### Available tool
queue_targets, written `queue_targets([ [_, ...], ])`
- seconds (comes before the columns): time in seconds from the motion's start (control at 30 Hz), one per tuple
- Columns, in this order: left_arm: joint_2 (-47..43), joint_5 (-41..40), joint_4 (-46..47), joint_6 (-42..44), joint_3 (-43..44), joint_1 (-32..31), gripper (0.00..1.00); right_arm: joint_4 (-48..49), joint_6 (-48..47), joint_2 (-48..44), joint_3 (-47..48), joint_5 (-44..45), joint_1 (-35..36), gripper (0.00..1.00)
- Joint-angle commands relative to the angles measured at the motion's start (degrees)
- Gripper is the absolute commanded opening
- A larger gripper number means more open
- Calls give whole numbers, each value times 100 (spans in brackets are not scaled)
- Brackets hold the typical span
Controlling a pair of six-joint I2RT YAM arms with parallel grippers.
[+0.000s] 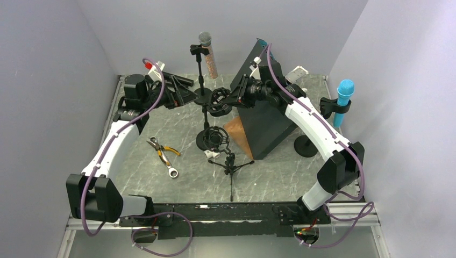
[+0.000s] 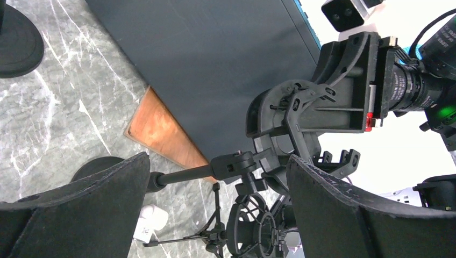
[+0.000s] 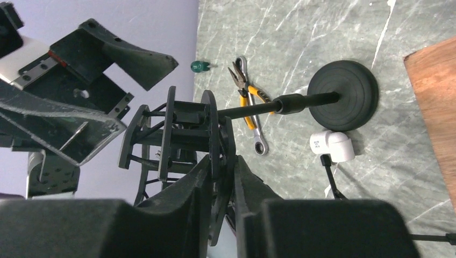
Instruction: Remove the microphone from the stand
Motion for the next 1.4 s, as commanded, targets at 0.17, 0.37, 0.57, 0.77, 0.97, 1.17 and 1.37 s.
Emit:
queue_targets([
  [0.17, 559, 338, 726, -299, 1, -11, 93, 484, -122, 44, 30, -270, 39, 35],
  [0.37, 633, 470, 844, -331, -56, -21, 95, 641, -209, 1, 14, -217, 38, 48],
  [0.57, 655, 543, 965, -374, -83, -86, 99, 576, -290, 78, 188, -274, 38, 51],
  [0.77, 704, 549, 969, -344, -181, -231, 98, 549, -419, 9, 277, -170, 37, 61],
  [0.97, 676, 409, 746, -81, -352, -267, 96, 473, -600, -18, 346, -155, 38, 73],
  [1.17, 747, 332, 722, -4, -552, -267, 94, 365, -1015, -260, 440, 59, 29, 90],
  [1.37, 821, 218, 568, 202, -813, -267, 94, 42, -1571, -543, 666, 548, -9, 100],
])
